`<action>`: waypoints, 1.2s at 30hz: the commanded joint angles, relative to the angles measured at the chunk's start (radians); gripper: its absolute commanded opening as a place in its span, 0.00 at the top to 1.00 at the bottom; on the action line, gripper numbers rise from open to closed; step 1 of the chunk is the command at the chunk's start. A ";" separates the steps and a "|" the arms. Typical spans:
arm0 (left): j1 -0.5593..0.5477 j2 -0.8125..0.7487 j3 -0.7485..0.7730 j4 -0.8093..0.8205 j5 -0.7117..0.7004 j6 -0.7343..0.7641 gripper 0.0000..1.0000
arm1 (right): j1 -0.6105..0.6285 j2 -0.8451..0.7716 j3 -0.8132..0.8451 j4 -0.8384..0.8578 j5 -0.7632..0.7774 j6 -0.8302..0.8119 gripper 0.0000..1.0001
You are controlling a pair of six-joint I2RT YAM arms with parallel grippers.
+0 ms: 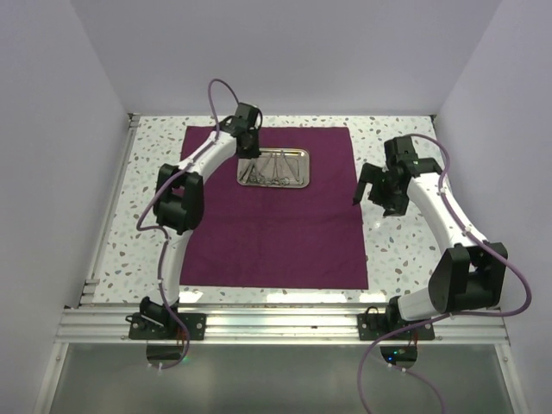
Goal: Open and lay out the surgical kit
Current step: Pick up the medical item from the container.
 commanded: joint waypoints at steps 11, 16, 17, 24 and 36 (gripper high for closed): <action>-0.004 -0.016 -0.110 0.033 -0.046 0.089 0.72 | -0.003 -0.006 -0.012 -0.002 0.021 -0.017 0.03; -0.004 0.018 -0.100 0.033 -0.021 0.087 0.71 | -0.001 -0.009 -0.014 -0.008 0.026 -0.014 0.03; -0.004 0.032 -0.095 0.027 -0.015 0.087 0.71 | -0.003 -0.011 -0.014 -0.011 0.026 -0.014 0.02; -0.004 0.099 -0.045 -0.016 -0.006 0.087 0.79 | -0.003 -0.012 -0.016 -0.011 0.047 -0.011 0.02; -0.005 0.029 0.098 -0.083 -0.076 0.132 1.00 | -0.001 0.001 0.015 -0.005 0.040 -0.008 0.02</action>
